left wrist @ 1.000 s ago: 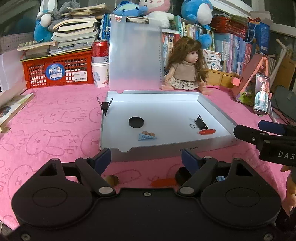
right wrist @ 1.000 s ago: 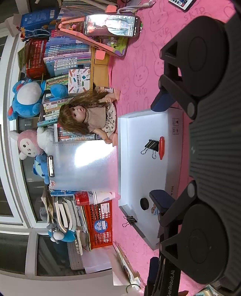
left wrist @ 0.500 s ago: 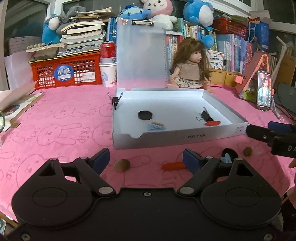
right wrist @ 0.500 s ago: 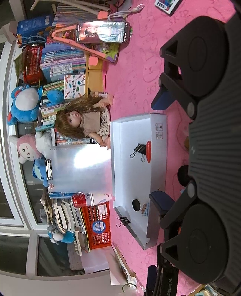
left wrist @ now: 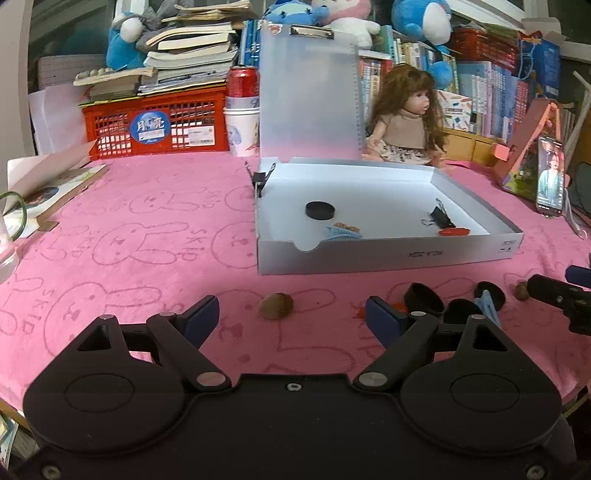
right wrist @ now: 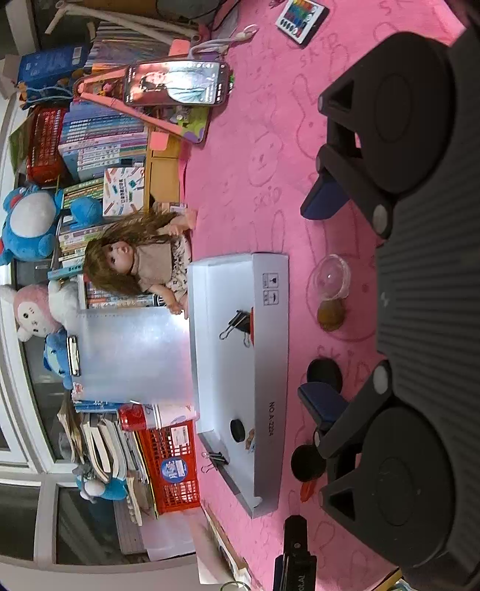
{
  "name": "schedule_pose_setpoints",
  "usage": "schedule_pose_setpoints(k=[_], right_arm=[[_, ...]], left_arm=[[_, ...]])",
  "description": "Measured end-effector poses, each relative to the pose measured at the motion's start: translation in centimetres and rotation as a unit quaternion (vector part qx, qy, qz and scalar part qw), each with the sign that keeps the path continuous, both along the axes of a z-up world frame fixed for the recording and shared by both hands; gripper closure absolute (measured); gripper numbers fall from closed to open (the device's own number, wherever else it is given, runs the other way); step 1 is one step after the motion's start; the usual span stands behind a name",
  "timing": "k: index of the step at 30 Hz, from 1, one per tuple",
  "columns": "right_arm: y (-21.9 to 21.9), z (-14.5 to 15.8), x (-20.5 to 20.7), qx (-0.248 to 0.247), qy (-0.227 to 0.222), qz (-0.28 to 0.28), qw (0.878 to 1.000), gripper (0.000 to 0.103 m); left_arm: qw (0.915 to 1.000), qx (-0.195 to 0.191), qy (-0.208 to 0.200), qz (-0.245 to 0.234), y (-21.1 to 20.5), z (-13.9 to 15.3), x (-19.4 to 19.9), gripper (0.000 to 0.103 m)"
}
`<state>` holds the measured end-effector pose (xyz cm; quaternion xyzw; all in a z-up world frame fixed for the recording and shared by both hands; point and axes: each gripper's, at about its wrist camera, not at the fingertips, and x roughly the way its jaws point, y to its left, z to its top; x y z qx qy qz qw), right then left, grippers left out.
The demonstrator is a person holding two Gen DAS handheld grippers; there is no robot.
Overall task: Organize rigid objects
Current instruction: 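Move both tools back toward the remaining items on the tablecloth, then close the left tool on the walnut while the right tool closes on the clear plastic lid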
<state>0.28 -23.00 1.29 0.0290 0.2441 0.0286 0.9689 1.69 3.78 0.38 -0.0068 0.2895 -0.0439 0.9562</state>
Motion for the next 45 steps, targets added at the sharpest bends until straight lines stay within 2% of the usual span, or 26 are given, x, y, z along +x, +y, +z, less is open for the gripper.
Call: schedule_pose_setpoints(k=[4,11,14,21,26,29,32,33,45], right_arm=[[-0.3,-0.2,-0.1,-0.003,0.004,-0.002,1.000,0.004],[-1.1,-0.5,-0.4,0.003,0.011,-0.006,1.000,0.005],[-1.3,-0.5,-0.6,-0.003,0.016,-0.011,1.000,0.016],[-1.4,-0.7,-0.3,-0.006,0.029,-0.011,1.000,0.043],[-1.6,-0.9,0.2,0.012,0.037,-0.013,0.999,0.051],[-1.4,-0.9,0.5,0.013,0.038,-0.014,0.999,0.056],[-1.2,-1.0,0.7,0.011,0.042,-0.011,0.999,0.070],[-1.2,-1.0,0.8,0.013,0.044,-0.011,0.999,0.070],[-0.3,-0.1,0.1,0.006,0.028,-0.002,1.000,0.070]], left_arm=[[0.9998,-0.014,0.013,0.004,0.4,-0.4,0.4,0.036],[0.9998,-0.001,0.010,0.015,0.4,-0.7,0.7,0.043],[0.9998,0.004,0.014,0.017,0.2,-1.0,0.9,0.055],[0.9997,0.008,0.009,0.022,0.0,-1.0,1.3,0.056],[0.9997,0.012,0.008,0.019,-0.3,-1.1,1.5,0.061],[0.9998,0.011,0.006,0.018,-0.4,-1.1,1.6,0.068],[0.9997,0.012,0.003,0.021,-0.4,-1.1,1.6,0.079],[0.9996,0.013,0.001,0.025,-0.5,-1.1,1.5,0.082],[0.9997,0.018,-0.010,0.011,-0.9,-0.7,-0.5,0.082]])
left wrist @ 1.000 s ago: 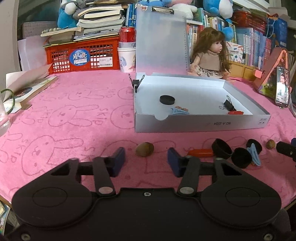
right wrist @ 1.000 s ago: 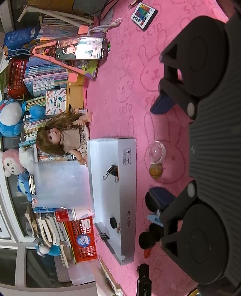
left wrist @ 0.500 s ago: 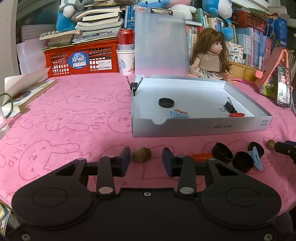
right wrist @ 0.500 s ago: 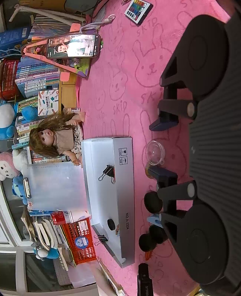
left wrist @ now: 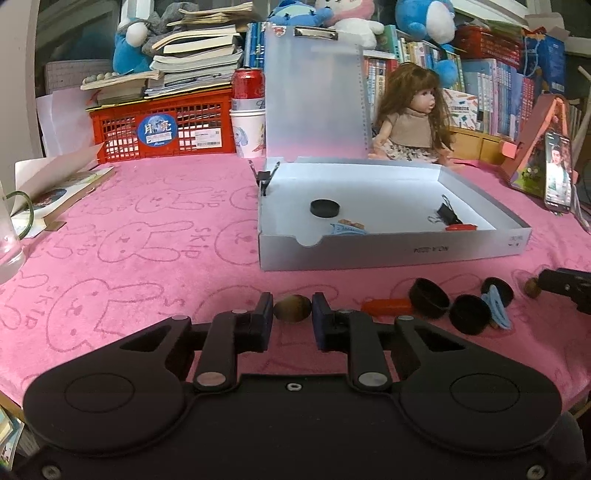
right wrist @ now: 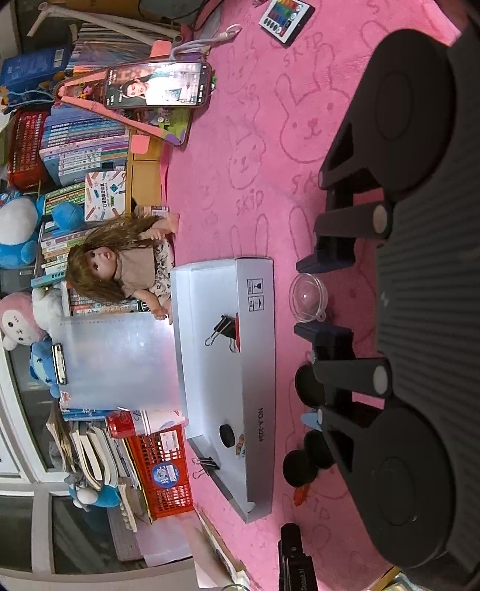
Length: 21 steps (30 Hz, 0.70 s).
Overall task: Organize rigid objects
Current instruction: 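Close the left tool on the walnut while the right tool closes on the clear plastic lid, then carry the walnut in the left tool and clear lid in the right tool over the box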
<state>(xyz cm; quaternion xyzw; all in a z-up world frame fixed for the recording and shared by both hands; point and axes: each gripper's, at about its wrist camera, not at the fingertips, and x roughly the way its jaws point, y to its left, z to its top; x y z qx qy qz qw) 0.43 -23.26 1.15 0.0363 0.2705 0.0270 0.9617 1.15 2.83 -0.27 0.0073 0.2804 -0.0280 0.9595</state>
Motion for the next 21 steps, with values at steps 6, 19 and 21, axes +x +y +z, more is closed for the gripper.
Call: schedule_pose_setpoints(k=[6,19,21], right_arm=[[0.8,0.2,-0.2,-0.010,-0.001,0.011,1.000,0.070],[1.1,0.5,-0.1,-0.010,-0.002,0.018,1.000,0.070],[1.1,0.6,0.0,-0.010,-0.002,0.017,1.000,0.070]], left_arm=[[1.0000,-0.002,0.005,-0.002,-0.2,0.2,-0.4,0.082],[0.9999,-0.007,-0.001,-0.010,-0.4,1.3,-0.9,0.082],[0.9999,-0.010,-0.001,-0.011,-0.4,1.5,-0.8,0.082]])
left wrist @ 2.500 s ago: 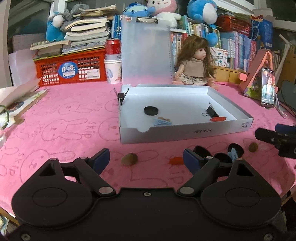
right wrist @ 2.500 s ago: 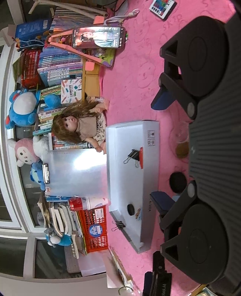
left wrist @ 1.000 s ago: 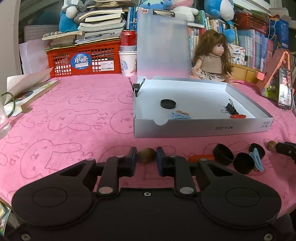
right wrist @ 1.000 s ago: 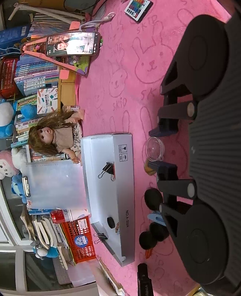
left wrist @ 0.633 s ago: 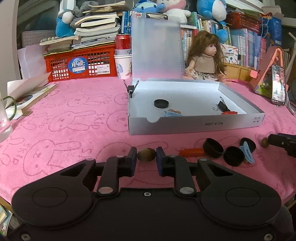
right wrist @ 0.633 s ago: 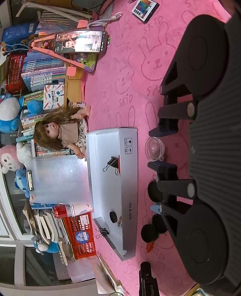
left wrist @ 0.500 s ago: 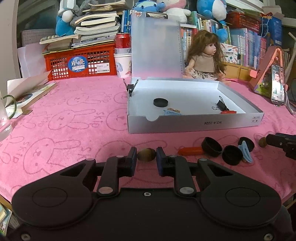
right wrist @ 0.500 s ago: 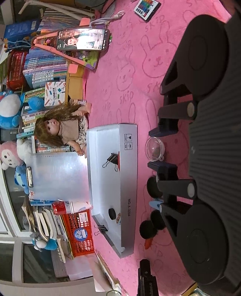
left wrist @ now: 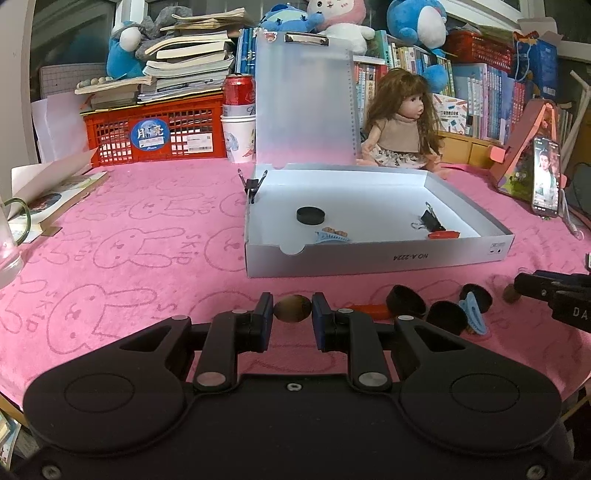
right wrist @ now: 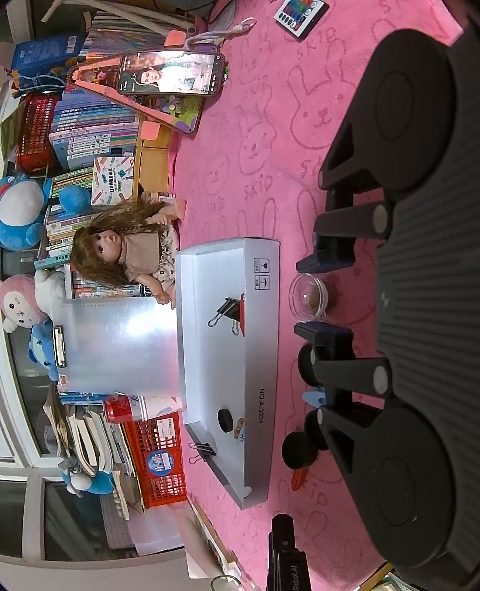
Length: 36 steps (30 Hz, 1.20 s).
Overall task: Organize rigid objects
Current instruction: 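Carry the walnut in the left tool and clear lid in the right tool over the box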
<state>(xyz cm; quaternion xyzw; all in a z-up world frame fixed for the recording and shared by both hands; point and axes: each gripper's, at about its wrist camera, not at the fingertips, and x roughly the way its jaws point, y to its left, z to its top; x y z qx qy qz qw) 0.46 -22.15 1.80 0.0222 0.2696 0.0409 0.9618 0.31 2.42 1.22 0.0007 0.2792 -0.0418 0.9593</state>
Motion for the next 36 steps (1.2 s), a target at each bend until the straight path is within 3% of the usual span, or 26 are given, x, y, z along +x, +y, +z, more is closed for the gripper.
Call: schedule_pose_setpoints(k=[22,32,36], right_arm=[[-0.3,2.0,2.9,0.017,-0.002,-0.012,1.000,0.070],[-0.9,2.9,4.6,0.024,-0.002,-0.017,1.000,0.070],[-1.2,3.5,5.9,0.030,0.003,-0.015,0.999,0.070]], left_arm=[[0.9996,-0.025,-0.006,-0.015,-1.0,2.8,4.0,0.082],[0.9992,-0.017,0.003,-0.037,-1.4,3.6,6.4,0.082],[0.9987,-0.031,0.013,-0.037,-1.1,4.2,8.0,0.082]])
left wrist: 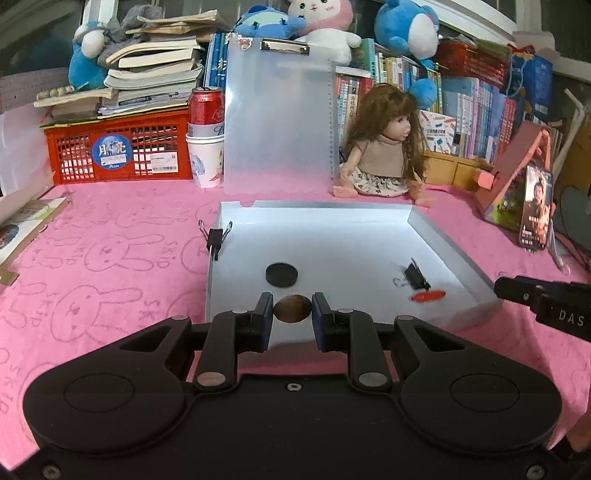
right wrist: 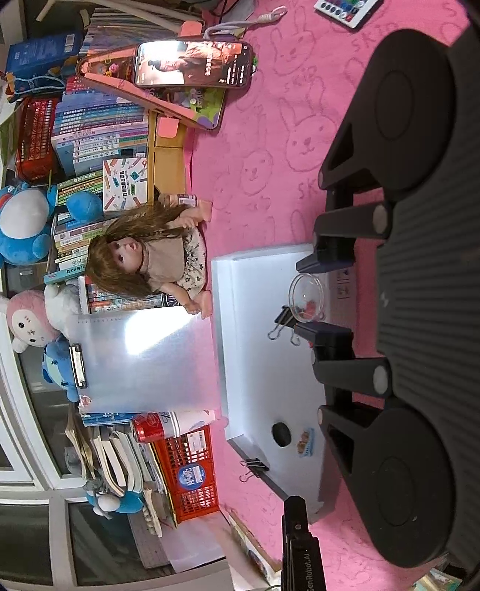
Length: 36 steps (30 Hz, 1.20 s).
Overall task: Organize rigid objects
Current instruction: 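Carry the walnut in the left tool and clear lid in the right tool over the box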
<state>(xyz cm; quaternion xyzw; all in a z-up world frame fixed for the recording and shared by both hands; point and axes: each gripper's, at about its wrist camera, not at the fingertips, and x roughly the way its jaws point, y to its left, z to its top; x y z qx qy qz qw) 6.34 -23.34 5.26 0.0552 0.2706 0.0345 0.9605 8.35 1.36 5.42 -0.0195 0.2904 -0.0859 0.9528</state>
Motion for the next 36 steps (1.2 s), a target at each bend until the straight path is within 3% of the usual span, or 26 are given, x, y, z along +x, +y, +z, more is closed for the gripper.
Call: schedule_pose_setpoints(k=[10,24,36], right_arm=[[-0.1,1.1,5.7,0.045,0.036,0.008,0.998,0.070],[-0.3,-0.9,13.6,0.088,0.127,-0.010,0.988,0.070],[2.1,-2.5,16.4,0.045,0.152,0.002,0.987,0.070]], left_arm=[[0.9994,-0.013,0.031,0.012,-0.2,1.8,7.0,0.082],[0.9930,0.005,0.105,0.055,-0.9,-1.5,15.7,0.082],[0.9906,0.019,0.118,0.067,-1.4,-3.5,17.7,0.082]])
